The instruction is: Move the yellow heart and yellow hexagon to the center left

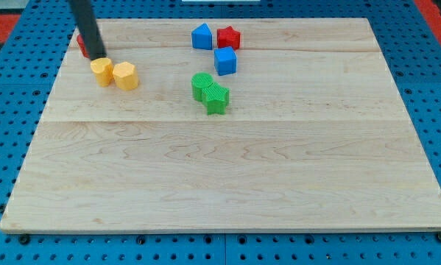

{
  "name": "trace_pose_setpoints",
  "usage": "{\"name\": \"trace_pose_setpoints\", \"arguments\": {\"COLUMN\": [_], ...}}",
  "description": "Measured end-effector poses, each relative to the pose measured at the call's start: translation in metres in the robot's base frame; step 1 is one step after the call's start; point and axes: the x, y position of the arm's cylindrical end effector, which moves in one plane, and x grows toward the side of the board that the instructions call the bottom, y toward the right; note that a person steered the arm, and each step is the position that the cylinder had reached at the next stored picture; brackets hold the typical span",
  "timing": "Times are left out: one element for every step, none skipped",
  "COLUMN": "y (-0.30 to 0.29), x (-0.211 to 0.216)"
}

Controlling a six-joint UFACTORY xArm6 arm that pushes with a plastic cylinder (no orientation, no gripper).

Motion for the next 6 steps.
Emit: {"name": "trace_pose_setpoints", "arguments": {"y": [0.026,0.076,0.084,0.148,0.158,0.122], "x": [0.045,0.041,-0.008,-0.029,0.029,0.045]}}
